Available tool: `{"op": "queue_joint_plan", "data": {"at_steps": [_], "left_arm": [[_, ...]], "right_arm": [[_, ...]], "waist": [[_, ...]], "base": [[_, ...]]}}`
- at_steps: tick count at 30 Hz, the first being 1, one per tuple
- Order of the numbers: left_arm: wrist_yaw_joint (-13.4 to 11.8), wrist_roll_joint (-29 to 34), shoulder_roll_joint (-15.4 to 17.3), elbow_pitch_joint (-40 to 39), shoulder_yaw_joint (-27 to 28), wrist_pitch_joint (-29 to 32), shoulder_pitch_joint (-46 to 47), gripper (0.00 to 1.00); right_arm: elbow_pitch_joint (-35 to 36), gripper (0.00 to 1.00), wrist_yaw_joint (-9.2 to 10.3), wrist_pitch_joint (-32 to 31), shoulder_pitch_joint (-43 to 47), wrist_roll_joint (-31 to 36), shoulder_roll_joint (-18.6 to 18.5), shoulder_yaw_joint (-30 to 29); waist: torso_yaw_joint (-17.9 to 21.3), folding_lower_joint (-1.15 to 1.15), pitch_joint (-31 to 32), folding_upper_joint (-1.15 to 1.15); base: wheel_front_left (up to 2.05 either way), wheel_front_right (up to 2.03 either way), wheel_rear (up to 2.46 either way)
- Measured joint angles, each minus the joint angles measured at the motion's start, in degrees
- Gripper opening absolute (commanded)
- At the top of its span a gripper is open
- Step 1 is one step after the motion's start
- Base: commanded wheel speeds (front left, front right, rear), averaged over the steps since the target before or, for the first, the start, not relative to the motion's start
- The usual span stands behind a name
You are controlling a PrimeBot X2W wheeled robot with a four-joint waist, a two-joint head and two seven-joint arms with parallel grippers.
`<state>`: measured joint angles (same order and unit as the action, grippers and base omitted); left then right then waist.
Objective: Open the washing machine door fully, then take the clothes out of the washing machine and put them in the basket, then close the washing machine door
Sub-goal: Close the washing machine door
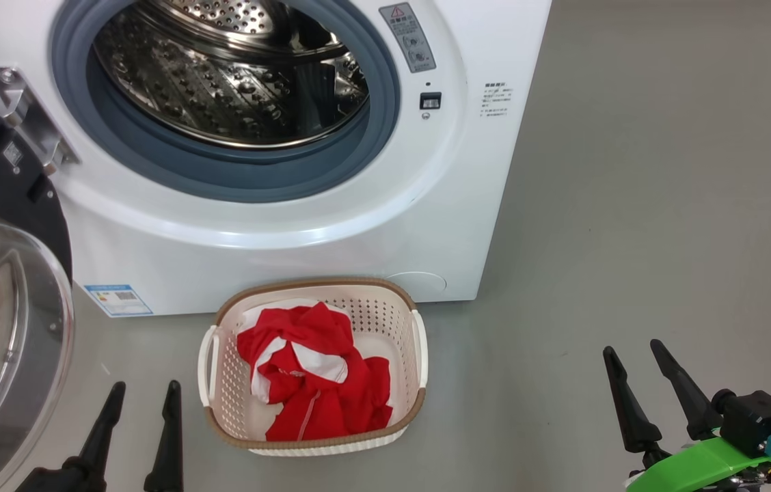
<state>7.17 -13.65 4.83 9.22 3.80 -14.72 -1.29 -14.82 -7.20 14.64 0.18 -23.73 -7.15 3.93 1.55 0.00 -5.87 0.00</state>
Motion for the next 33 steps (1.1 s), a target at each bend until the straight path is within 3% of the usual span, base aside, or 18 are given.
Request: {"op": "queue_joint_plan", "data": {"at_steps": [17, 33], "left_arm": [[0.0, -0.6, -0.4, 0.7, 0.4, 0.0, 0.0, 1.00], [0.0, -1.6, -2.1, 2.4, 1.1, 0.0, -0.7, 1.00]], "right_arm": [[0.0, 1.00, 0.00, 0.0, 0.0, 0.0, -0.1, 0.4], [-1.1, 1.00, 0.00, 0.0, -0.1, 0.0, -2.4, 3.0]], "waist": [[-1.6, 0.00, 0.3, 0.00], [-11.6, 0.00, 0.6, 0.00]], "base": [[-0.05, 0.05, 0.00], [0.00, 0.00, 0.00]]}}
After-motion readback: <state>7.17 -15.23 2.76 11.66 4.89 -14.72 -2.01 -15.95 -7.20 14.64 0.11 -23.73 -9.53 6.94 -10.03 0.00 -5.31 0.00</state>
